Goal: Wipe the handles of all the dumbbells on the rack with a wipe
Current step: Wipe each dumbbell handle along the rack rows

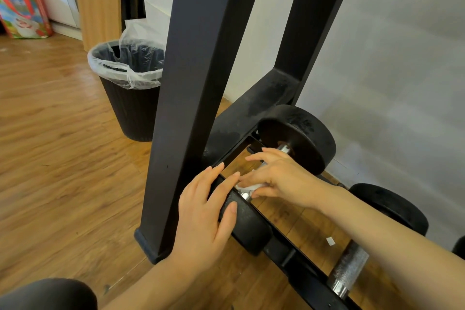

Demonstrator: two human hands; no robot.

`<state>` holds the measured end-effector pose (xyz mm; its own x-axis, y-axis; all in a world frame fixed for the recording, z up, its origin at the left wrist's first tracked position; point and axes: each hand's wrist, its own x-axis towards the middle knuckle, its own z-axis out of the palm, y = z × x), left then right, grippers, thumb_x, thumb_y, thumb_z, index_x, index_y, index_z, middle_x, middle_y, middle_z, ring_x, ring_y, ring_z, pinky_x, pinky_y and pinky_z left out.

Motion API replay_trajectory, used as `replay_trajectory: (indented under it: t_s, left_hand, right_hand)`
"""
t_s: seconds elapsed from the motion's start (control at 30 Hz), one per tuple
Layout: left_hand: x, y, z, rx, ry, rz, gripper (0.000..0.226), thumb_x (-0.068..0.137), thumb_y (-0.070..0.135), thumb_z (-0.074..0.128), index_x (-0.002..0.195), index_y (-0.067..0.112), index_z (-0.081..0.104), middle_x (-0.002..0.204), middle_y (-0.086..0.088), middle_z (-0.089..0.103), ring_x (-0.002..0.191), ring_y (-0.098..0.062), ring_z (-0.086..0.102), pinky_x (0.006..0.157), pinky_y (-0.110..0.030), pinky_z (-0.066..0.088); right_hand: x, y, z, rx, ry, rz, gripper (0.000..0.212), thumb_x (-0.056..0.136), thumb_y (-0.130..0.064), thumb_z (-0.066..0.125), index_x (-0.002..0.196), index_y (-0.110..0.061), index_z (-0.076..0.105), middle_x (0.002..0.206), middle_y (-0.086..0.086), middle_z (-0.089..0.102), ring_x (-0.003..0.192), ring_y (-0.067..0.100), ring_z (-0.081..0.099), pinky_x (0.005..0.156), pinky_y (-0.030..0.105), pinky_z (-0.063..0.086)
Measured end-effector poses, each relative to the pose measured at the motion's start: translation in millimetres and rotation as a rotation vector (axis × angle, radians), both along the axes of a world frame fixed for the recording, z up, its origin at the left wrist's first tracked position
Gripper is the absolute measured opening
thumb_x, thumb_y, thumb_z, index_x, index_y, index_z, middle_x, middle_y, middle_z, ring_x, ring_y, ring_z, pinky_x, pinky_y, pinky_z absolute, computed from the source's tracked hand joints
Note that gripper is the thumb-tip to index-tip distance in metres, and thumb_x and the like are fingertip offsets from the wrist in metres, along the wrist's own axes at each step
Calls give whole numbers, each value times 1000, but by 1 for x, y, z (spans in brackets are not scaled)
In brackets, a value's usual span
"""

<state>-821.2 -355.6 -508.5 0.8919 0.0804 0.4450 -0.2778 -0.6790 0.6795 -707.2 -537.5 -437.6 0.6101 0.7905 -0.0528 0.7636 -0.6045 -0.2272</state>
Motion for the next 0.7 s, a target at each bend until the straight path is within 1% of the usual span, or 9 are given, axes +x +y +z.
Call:
replay_trajectory:
  t_s: [0.17, 0.23, 0.33, 0.4, 0.47, 0.5, 0.57, 0.63, 0.7]
  left_hand:
    - [0, 0, 0, -1, -4, 1, 45, 98, 43, 35, 141, 37, 45, 151, 12, 37, 144, -8, 25, 113, -37, 17]
    - [0, 0, 0, -4, -1, 1, 44, 98, 43, 35, 141, 38, 45, 151, 13, 37, 144, -6, 24, 113, -34, 15]
    - [0, 0, 0, -7, 4, 1, 44, 98, 44, 34, 141, 39, 45, 152, 14, 36, 144, -4, 22, 112, -29, 11]
    - [0, 0, -1, -8, 7, 0, 44, 98, 44, 34, 141, 40, 44, 152, 13, 37, 144, -5, 22, 113, -30, 11]
    - [0, 0, -1, -6, 7, -1, 44, 98, 43, 35, 141, 39, 44, 152, 12, 37, 144, -8, 24, 113, -36, 15]
    - [0, 0, 0, -3, 5, -1, 44, 98, 42, 35, 141, 38, 44, 152, 11, 38, 144, -9, 25, 113, -38, 18]
    - [-1, 0, 0, -2, 3, -3, 44, 98, 41, 35, 141, 38, 44, 151, 10, 38, 143, -11, 27, 113, -42, 21]
    - [-1, 0, 1, -3, 2, -6, 44, 98, 42, 35, 141, 39, 42, 151, 10, 38, 143, -12, 27, 113, -43, 22]
    - [-1, 0, 1, -7, -4, -7, 44, 98, 43, 34, 141, 41, 41, 151, 10, 39, 143, -11, 27, 113, -43, 23]
  right_hand:
    - [2, -6, 6, 30, 3, -93, 39, 86, -37, 66, 125, -40, 60, 145, -10, 42, 140, 9, 18, 117, 39, 11]
    - [-2, -1, 5, 5, 22, -34, 38, 87, -34, 65, 124, -38, 60, 141, -11, 47, 139, 5, 20, 116, 35, 8]
    - [-6, 8, 3, -59, 6, 62, 38, 88, -33, 64, 126, -37, 59, 138, -11, 49, 140, 8, 22, 117, 35, 8]
    - [-5, 6, 4, -67, 14, 18, 40, 89, -32, 64, 128, -39, 57, 143, -10, 43, 141, 10, 18, 116, 32, 7]
    - [-4, 0, 4, -55, -1, -15, 43, 88, -33, 64, 129, -41, 55, 145, -9, 40, 141, 11, 16, 118, 36, 9]
    - [-4, -2, 6, -52, -9, -24, 44, 88, -34, 65, 130, -42, 54, 146, -10, 40, 141, 8, 15, 118, 35, 7]
    - [-7, -2, 7, -42, -36, -40, 44, 88, -34, 63, 131, -41, 54, 148, -11, 37, 140, 6, 11, 111, 23, -3]
    - [-11, -2, 5, -48, -79, -16, 42, 91, -37, 57, 134, -38, 53, 146, -14, 39, 139, 4, 12, 105, 15, -13]
    - [-13, -6, -3, -79, -155, 25, 41, 96, -43, 43, 137, -38, 48, 143, -17, 44, 141, 7, 19, 112, 22, -10]
